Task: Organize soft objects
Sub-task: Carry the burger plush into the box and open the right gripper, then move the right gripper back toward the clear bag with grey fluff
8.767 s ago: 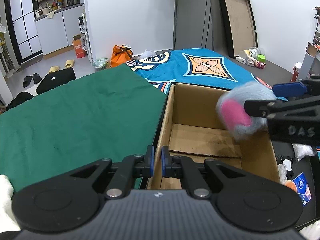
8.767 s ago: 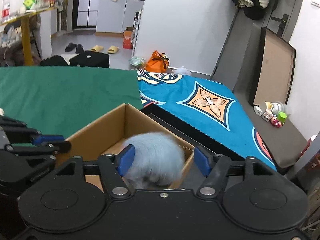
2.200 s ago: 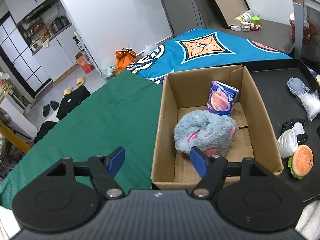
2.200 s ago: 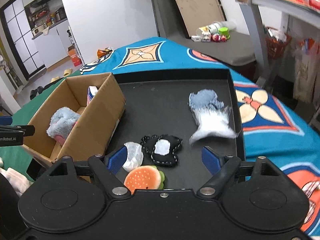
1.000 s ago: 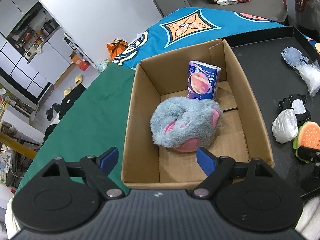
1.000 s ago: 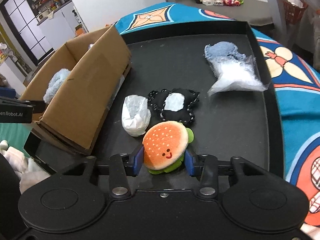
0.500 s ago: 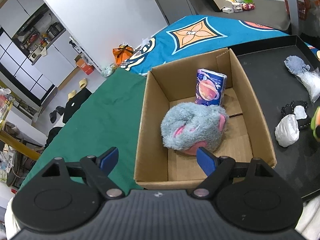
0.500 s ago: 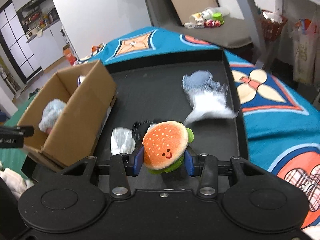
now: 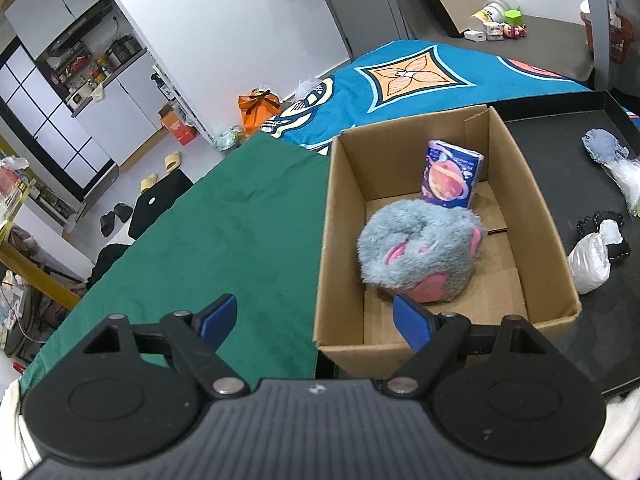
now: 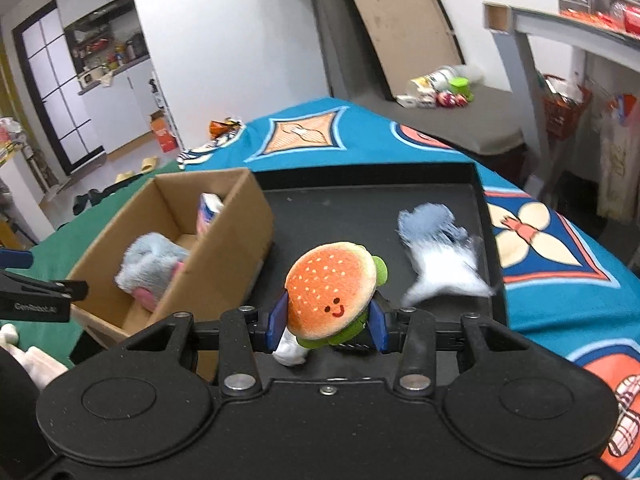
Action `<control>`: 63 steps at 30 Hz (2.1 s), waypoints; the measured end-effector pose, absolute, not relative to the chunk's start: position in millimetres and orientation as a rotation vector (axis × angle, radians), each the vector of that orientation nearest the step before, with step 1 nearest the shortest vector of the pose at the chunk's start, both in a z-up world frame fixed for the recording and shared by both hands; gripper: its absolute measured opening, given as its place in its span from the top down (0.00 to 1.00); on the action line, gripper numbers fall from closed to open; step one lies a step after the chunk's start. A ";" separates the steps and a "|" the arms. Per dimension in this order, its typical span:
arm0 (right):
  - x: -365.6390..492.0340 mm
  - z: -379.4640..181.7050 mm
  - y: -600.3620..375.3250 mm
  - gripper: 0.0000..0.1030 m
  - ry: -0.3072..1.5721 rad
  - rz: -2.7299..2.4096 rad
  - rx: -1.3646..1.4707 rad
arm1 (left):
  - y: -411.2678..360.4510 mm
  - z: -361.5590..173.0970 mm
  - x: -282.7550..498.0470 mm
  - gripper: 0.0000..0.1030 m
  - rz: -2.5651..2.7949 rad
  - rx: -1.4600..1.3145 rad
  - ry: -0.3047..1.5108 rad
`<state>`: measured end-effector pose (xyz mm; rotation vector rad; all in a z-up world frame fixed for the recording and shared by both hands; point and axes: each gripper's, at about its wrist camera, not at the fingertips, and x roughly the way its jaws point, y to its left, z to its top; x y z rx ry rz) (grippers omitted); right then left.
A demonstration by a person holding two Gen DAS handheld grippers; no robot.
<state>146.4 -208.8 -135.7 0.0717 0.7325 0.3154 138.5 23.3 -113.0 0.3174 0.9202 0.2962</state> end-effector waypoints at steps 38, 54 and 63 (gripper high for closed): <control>177.1 -103.6 -83.7 0.52 0.654 0.475 -0.206 | 65.3 -129.9 139.0 0.84 0.183 0.089 0.880; 165.2 -112.7 -106.5 0.37 0.678 0.369 -0.223 | 71.4 -126.7 133.7 0.93 0.189 0.046 0.869; 168.5 -114.0 -136.7 0.35 0.680 0.340 -0.178 | 60.1 -125.4 138.2 0.89 0.215 0.105 0.890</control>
